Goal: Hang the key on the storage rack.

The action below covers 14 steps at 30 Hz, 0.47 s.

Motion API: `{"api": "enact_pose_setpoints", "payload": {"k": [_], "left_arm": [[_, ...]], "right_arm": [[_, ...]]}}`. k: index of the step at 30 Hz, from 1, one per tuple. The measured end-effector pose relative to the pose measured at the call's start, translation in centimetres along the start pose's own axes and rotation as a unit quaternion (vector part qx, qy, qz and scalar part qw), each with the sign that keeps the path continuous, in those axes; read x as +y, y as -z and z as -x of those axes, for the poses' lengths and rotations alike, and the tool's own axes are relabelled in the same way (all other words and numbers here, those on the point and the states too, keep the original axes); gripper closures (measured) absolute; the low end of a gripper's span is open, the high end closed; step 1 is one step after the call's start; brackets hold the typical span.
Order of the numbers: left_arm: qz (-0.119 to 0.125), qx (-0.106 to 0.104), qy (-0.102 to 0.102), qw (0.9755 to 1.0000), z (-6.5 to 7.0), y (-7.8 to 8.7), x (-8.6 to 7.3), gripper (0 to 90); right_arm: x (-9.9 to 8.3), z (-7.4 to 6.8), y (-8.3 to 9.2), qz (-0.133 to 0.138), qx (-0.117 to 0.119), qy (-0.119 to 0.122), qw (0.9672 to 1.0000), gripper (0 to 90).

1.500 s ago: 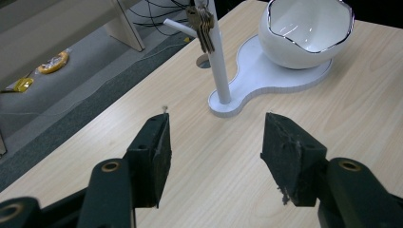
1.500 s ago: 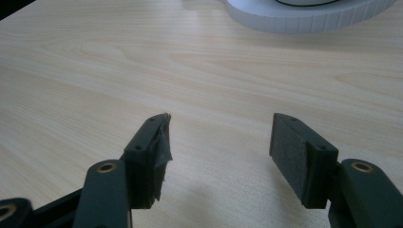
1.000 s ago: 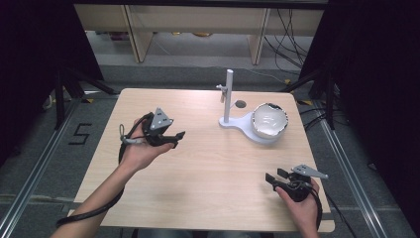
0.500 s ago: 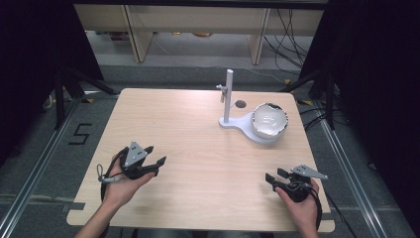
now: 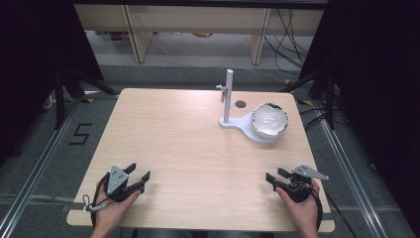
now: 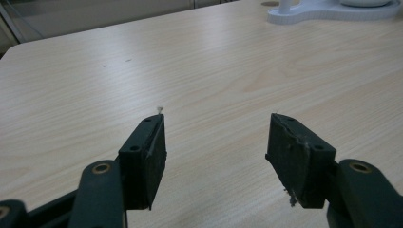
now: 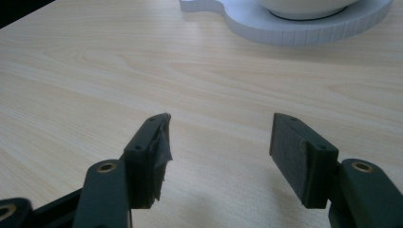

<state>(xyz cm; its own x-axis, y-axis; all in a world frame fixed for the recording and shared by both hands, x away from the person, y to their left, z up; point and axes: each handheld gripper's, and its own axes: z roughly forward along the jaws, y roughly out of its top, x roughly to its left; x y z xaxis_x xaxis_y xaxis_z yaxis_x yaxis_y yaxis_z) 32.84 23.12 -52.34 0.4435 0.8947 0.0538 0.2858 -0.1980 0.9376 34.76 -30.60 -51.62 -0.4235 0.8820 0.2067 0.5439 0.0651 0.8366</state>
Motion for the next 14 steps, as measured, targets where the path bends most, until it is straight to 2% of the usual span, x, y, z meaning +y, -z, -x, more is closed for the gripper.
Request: {"api": "enact_pose_setpoints", "payload": {"k": [1,2,5,10,11,12,13,14], "left_arm": [[0.002,0.0,-0.007,1.0,0.13,-0.02,-0.01,37.6],[0.001,0.005,-0.023,0.9997,0.43,0.04,0.0,37.1],[0.002,0.006,-0.032,0.9995,0.64,0.03,-0.02,36.9],[0.003,0.006,-0.032,0.9995,0.62,-0.03,-0.03,35.5],[0.003,0.007,-0.029,0.9995,0.6,-0.02,-0.03,35.4],[0.002,0.008,-0.028,0.9996,0.55,-0.02,-0.02,35.3],[0.001,0.007,-0.027,0.9996,0.5,-0.02,-0.01,35.1],[-0.001,0.01,-0.023,0.9997,0.5,0.04,0.0,34.0]], "right_arm": [[0.0,-0.14,0.13,-0.005,0.001,-0.009,1.0,39.6],[0.02,-0.02,0.19,-0.001,0.001,0.001,1.0,39.4],[0.01,-0.07,0.14,-0.002,0.007,-0.008,0.9999,39.0],[-0.01,-0.18,0.25,0.001,0.011,-0.009,0.9999,37.6],[-0.01,-0.04,0.14,0.007,0.015,0.0,0.9999,37.2],[-0.06,-0.3,0.18,0.007,0.011,-0.013,0.9998,36.6],[-0.11,-0.25,0.09,0.008,0.004,-0.008,0.9999,36.2],[0.03,0.25,0.22,0.008,0.01,0.016,0.9998,34.9]]}}
